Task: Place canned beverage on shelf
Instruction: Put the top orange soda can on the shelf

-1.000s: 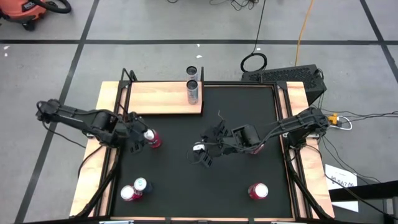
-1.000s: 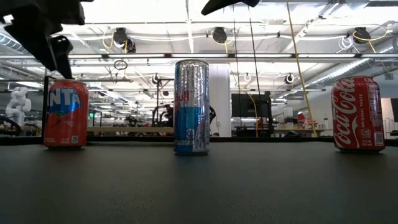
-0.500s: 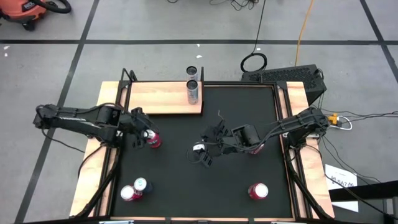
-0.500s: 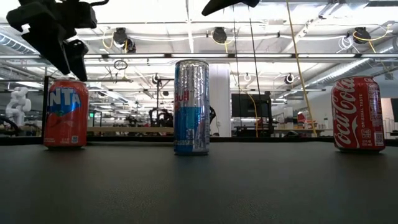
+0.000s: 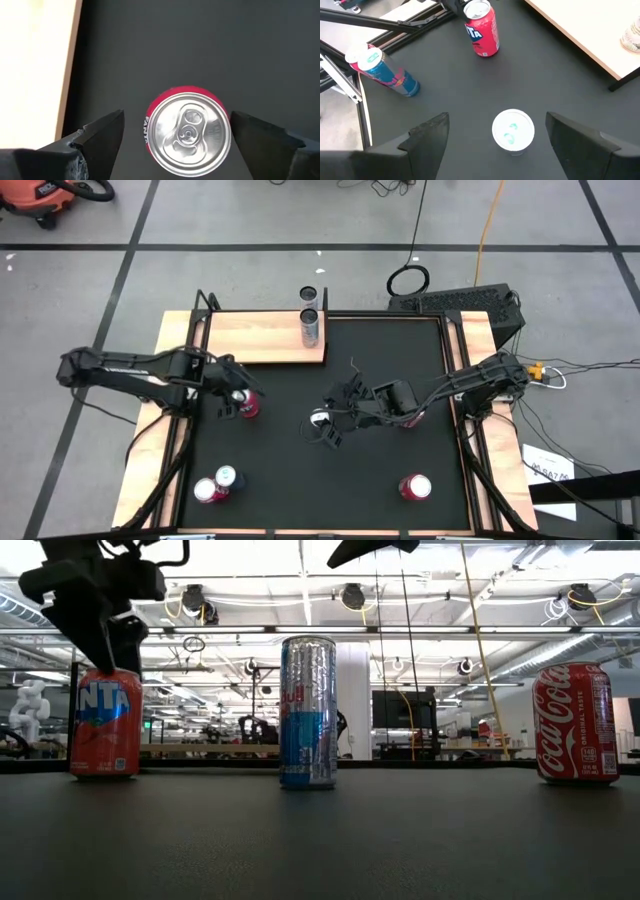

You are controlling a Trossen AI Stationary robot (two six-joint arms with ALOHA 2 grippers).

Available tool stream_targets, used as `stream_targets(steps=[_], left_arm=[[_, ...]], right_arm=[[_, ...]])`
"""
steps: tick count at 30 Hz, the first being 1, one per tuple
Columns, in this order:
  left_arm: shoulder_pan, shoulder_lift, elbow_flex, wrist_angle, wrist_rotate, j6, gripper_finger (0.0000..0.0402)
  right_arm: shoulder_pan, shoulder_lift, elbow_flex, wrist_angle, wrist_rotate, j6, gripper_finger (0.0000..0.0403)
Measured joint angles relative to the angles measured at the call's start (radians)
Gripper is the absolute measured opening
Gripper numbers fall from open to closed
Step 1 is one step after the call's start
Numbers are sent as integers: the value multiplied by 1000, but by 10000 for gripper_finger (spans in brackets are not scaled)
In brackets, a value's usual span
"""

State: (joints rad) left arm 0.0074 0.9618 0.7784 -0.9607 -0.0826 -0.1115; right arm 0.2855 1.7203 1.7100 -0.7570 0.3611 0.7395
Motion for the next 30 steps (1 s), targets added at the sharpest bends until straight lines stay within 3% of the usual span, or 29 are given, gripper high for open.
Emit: stream_targets(steps=[10,20,30], left_arm=[[0,64,0,-30,3,-35,348],[3,108,4,-15,-5,-111,272],[89,106,104,-29,-33,-145,268]], right_arm=[[15,0,0,-5,1,0,315],[30,0,0,-13,4,1,315],[58,-76,0,-39,58,39,315]])
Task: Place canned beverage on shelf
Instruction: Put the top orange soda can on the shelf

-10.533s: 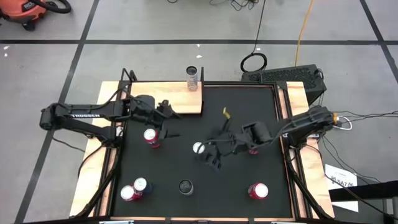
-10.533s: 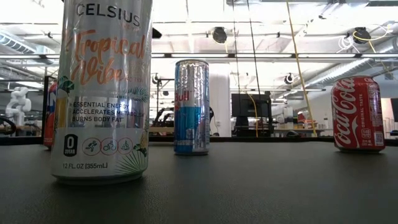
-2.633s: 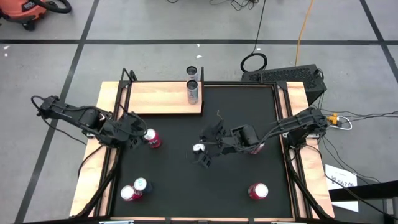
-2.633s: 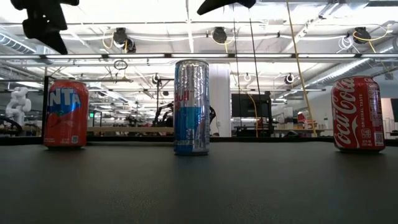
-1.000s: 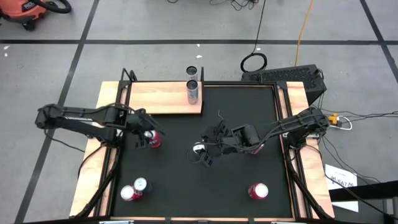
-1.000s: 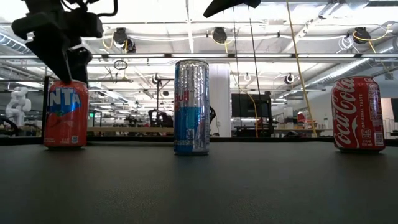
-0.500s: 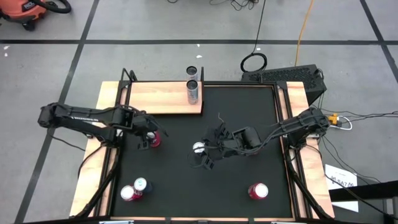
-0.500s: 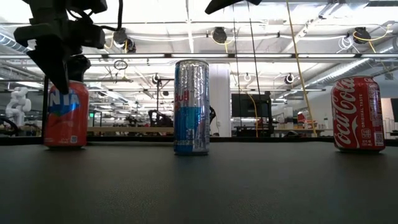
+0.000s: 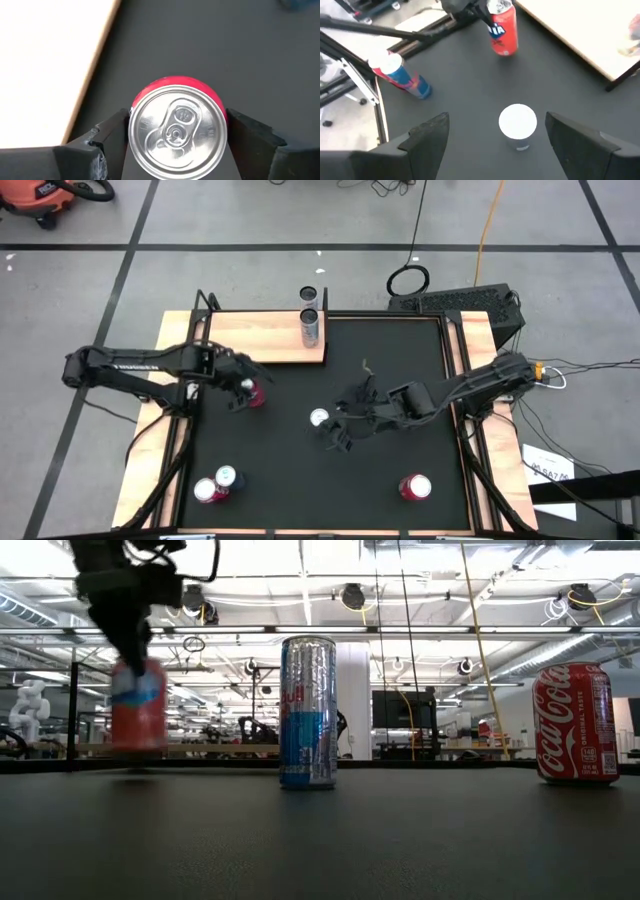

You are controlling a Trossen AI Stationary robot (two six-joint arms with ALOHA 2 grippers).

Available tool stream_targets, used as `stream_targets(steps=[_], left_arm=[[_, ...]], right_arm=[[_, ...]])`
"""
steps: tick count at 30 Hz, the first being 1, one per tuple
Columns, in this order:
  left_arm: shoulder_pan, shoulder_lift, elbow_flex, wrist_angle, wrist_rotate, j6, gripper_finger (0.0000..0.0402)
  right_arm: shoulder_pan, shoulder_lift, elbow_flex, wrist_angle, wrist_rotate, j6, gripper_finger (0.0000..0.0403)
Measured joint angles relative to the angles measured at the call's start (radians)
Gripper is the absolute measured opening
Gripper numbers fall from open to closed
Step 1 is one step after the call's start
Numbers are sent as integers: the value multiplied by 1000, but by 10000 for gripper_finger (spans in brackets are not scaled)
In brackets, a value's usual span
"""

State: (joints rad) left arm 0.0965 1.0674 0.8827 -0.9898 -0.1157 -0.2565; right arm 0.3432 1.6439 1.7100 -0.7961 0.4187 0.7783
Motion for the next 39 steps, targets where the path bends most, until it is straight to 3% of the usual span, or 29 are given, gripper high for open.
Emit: stream_targets(steps=[8,21,30,39], left_arm=[[150,67,150,-20,1,29,268],[389,387,469,-39,6,231,268],[563,541,560,28,69,396,268],[633,647,605,110,97,482,268]], right_arm=[[2,-86,0,-94,34,10,315],[-3,-117,0,-203,54,-4,315],[-83,-145,-1,-268,57,28,315],[-194,-212,-1,-281,52,22,315]])
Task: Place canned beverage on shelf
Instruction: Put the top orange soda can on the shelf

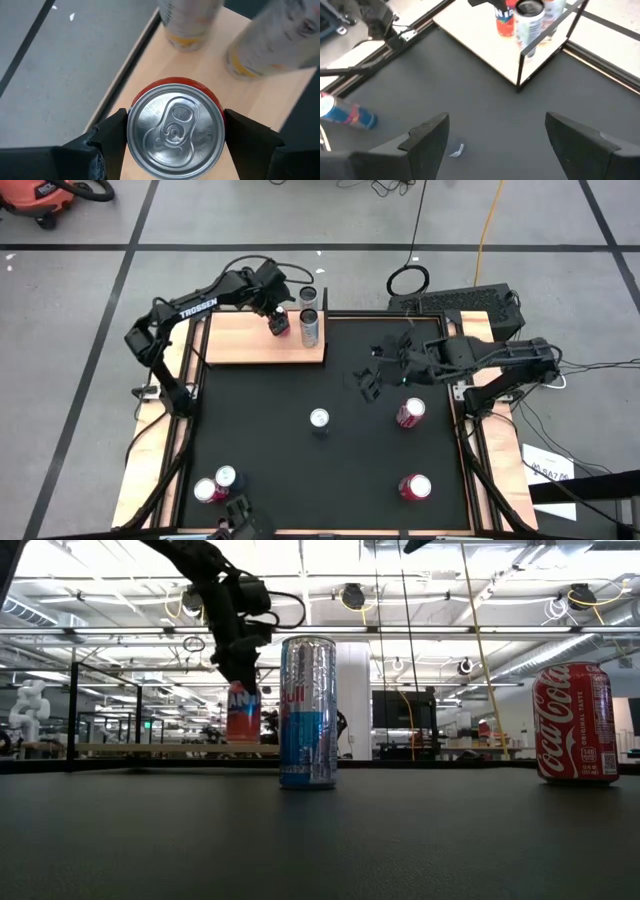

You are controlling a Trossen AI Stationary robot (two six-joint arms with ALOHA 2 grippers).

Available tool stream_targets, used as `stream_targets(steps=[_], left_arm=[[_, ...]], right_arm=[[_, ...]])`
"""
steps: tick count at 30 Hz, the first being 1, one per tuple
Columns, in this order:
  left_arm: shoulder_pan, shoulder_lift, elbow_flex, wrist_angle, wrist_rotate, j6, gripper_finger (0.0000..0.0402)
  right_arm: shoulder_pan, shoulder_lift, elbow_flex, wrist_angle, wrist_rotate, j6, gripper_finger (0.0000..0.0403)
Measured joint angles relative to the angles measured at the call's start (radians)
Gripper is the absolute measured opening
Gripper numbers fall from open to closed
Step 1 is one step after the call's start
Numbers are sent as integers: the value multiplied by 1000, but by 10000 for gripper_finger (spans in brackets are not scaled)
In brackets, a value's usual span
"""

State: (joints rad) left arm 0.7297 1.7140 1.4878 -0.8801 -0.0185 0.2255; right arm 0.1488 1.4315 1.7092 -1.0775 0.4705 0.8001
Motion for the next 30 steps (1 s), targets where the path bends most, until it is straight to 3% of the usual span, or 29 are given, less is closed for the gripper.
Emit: stream_targets(steps=[13,30], left_arm=[[69,22,45,45,50,71,267],[69,49,45,73,74,89,267]], right_arm=[[-71,-14,0,-5,-29,-15,315],[-82,-12,0,-5,-30,-7,315]])
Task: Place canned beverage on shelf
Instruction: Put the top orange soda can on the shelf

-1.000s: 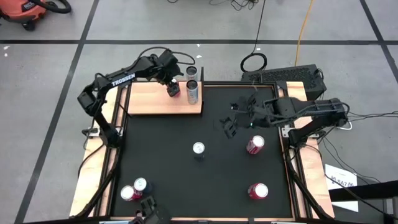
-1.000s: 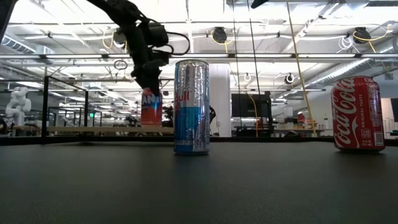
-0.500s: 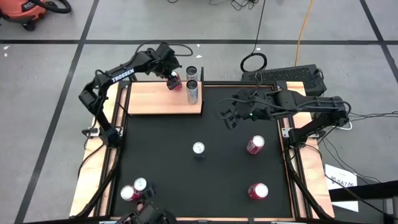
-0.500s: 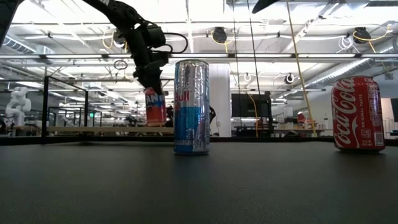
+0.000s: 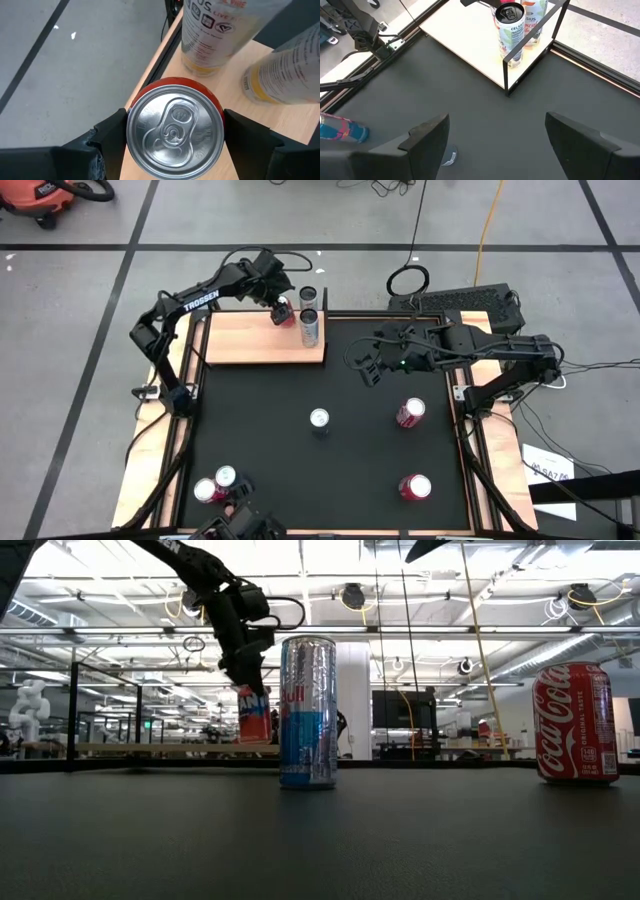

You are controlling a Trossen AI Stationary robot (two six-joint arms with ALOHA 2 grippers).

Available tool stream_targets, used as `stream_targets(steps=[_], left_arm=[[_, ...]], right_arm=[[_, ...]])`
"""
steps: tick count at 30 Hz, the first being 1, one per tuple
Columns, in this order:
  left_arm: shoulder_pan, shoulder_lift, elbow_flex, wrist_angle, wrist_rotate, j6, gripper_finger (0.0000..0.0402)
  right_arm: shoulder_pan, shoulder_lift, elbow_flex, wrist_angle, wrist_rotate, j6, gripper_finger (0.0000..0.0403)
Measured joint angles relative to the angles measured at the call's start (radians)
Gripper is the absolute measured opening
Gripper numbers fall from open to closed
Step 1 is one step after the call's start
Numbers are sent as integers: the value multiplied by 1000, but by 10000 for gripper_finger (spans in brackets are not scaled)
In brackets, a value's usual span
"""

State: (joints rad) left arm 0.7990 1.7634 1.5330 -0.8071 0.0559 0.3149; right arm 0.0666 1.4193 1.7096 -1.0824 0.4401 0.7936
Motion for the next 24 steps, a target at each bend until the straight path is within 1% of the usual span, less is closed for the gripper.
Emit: stream_targets(steps=[6,18,24], left_arm=[[0,0,0,9,0,11,275],[0,0,0,-5,0,13,331],[-1,0,7,-30,-6,6,348]], right_arm=[[0,0,0,0,0,2,315],[0,0,0,0,0,6,315],[0,0,0,0,1,6,315]])
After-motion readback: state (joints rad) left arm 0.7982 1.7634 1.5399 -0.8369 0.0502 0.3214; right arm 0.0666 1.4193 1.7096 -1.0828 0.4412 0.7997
